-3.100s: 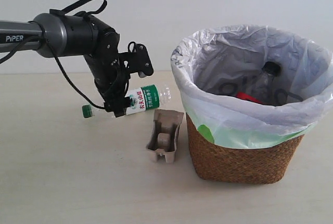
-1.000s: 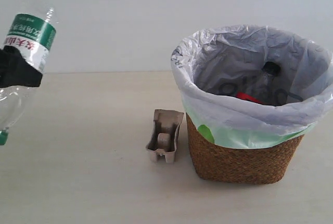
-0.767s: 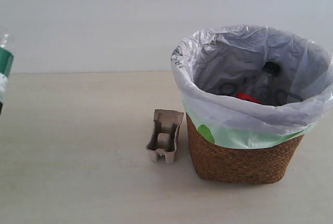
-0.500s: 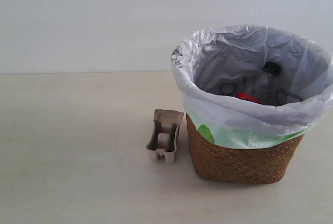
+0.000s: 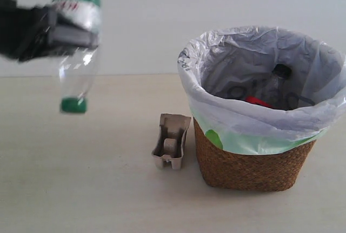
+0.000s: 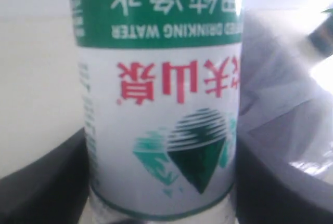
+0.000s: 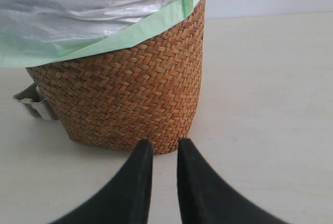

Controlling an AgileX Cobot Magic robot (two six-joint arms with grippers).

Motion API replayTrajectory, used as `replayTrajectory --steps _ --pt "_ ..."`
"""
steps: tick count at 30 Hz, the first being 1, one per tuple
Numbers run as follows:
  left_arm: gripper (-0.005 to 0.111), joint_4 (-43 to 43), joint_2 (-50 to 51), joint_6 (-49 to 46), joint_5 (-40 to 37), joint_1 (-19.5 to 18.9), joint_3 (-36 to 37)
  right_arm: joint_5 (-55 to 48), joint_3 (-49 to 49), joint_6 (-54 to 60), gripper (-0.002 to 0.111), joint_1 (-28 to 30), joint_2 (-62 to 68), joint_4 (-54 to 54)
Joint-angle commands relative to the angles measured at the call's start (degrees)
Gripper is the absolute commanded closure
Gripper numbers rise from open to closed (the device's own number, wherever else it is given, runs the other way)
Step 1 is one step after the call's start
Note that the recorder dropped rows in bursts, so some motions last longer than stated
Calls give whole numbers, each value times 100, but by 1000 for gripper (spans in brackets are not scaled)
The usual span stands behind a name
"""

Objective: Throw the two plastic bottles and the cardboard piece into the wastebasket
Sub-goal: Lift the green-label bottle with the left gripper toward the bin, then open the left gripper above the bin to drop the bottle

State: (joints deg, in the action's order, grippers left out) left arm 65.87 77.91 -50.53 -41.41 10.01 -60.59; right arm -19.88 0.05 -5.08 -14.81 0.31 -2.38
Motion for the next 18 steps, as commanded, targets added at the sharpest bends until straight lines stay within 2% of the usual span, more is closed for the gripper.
replayTrajectory --steps 1,2,3,6,9,13,18 --pt "31 381 965 1585 -106 987 -2349 28 -5 -6 95 -8 -31 2" --pt "18 332 1144 2046 -106 1110 -2757 28 -5 -6 95 -8 -31 2" --pt "10 226 1351 2624 -230 1246 -3194 28 -5 -6 95 -8 -31 2" --pt "2 -422 1804 2944 -642 1514 -4144 28 -5 -6 95 -8 -31 2" --pt "3 -1521 2011 3777 -1158 1540 -4592 28 -5 -6 95 -8 -31 2" --pt "10 -3659 2008 4955 -1807 1525 -4606 28 -5 -6 95 -8 -31 2" --pt "22 -5704 2008 5509 -2823 1525 -4561 28 -5 -6 95 -8 -31 2"
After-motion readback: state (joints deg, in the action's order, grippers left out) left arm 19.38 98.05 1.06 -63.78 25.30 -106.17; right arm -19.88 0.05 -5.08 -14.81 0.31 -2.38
